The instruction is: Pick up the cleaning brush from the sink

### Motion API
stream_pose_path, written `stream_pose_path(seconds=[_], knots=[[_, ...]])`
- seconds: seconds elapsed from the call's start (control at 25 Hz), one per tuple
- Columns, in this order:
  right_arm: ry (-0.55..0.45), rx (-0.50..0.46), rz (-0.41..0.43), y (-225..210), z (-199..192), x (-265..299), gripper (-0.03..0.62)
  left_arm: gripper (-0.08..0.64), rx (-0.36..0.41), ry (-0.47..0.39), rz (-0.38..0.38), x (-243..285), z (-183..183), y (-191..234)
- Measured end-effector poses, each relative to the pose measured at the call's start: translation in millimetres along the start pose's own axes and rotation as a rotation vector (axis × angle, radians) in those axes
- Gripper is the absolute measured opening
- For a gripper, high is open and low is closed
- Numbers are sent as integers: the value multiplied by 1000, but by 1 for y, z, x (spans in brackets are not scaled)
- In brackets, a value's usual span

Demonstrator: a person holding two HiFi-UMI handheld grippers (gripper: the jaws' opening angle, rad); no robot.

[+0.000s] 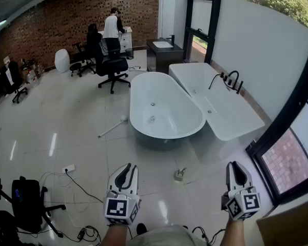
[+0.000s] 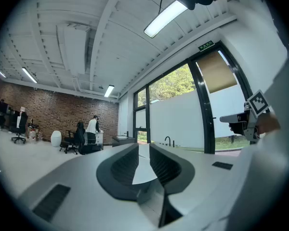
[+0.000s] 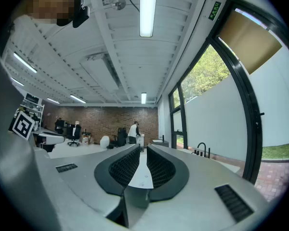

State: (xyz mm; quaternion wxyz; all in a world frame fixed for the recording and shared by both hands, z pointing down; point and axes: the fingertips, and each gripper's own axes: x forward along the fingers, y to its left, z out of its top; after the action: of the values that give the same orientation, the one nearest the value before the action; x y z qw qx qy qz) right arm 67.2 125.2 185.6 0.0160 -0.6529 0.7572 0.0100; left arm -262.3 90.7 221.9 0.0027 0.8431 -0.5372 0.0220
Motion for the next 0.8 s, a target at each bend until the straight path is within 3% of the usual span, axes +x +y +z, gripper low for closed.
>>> stream_pose_path(seconds=[0.48, 0.68, 0.8], knots=[[78, -25, -13, 90, -46, 36, 38, 44, -17, 36, -68, -5, -51, 79], [108, -45, -4, 100, -54, 42, 54, 64, -26, 54, -101, 6, -61, 80], [116, -46, 18, 83, -57, 41, 54, 66, 3, 41, -107, 14, -55, 55]])
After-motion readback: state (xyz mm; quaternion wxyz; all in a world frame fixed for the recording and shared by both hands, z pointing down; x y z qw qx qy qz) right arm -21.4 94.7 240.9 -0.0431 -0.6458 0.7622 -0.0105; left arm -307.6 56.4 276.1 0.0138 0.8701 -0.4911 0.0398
